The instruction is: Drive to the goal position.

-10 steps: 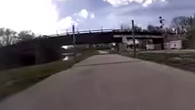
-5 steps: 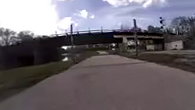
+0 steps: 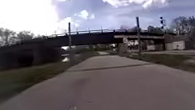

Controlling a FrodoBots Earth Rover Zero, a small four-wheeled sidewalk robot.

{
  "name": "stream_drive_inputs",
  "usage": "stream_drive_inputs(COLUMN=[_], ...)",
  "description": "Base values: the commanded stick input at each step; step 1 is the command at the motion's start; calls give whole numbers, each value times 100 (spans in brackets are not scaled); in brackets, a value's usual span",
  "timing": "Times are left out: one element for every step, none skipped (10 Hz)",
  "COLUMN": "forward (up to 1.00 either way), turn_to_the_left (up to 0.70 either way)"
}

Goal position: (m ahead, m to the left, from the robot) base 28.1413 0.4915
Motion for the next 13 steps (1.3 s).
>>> stream_drive_inputs(forward=[100, 100, 100, 100, 100, 100, 100, 100, 100, 100, 100, 100, 100], turn_to_the_left=[0, 0, 0, 0, 0, 0, 0, 0, 0, 0, 0, 0, 0])
